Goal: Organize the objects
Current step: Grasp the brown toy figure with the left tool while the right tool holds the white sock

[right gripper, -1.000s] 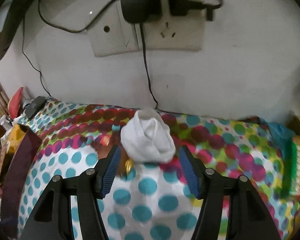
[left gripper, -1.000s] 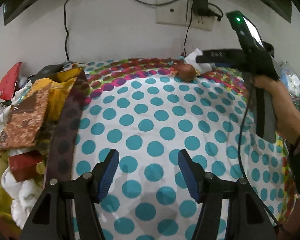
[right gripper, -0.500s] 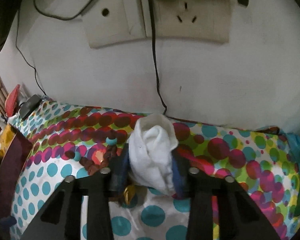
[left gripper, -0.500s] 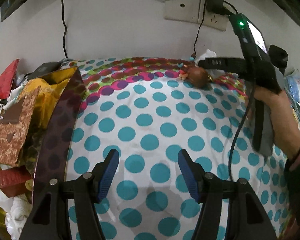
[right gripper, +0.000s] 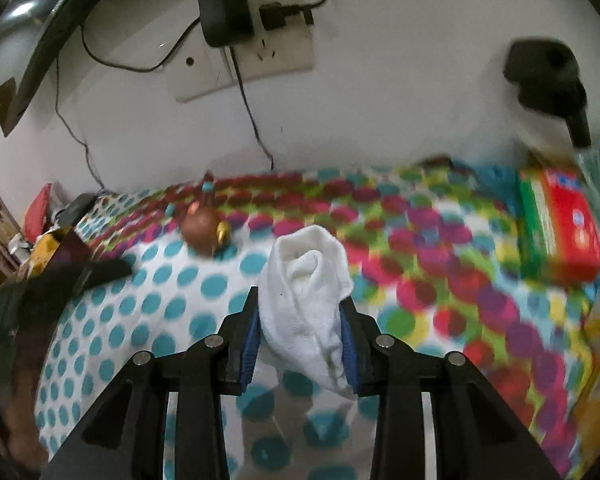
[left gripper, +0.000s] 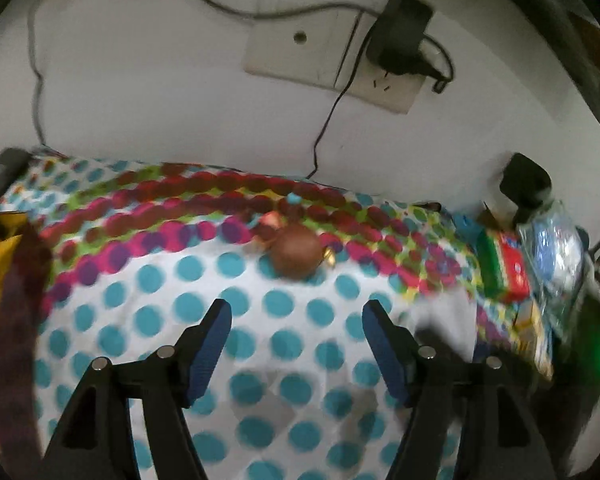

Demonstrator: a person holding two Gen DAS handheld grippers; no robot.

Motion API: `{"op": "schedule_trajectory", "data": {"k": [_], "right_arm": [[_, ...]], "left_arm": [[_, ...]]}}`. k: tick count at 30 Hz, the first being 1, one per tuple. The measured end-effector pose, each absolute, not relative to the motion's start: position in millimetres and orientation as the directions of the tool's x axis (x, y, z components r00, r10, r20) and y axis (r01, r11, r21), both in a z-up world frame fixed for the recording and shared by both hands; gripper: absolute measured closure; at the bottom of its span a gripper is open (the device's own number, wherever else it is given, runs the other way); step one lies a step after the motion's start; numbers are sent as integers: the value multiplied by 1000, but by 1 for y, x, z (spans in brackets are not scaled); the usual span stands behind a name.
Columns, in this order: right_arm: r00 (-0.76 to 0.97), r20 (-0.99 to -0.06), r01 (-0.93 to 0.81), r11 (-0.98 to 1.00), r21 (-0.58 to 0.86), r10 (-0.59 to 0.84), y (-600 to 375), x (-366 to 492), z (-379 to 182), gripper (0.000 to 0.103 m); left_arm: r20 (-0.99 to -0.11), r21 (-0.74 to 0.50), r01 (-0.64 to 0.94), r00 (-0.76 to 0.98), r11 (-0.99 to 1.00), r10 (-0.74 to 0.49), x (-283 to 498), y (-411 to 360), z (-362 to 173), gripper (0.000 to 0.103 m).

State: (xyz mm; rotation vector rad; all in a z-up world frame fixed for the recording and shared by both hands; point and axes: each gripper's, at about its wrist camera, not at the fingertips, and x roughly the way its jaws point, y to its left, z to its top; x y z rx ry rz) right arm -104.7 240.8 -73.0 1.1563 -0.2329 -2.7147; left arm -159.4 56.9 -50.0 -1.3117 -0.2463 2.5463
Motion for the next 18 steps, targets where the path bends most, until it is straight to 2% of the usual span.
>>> {"op": "schedule_trajectory", "data": {"k": [8, 18], "right_arm": [[-667, -697, 123, -961, 246, -264, 241, -103, -75, 69], [-659, -715, 135, -971, 197, -236, 232, -104, -75, 67]], "left_arm": [[-807, -325, -60, -503, -944, 310, -208, 72, -68, 33], [-827, -296, 105, -526, -949, 200, -239, 77, -94, 33]]}}
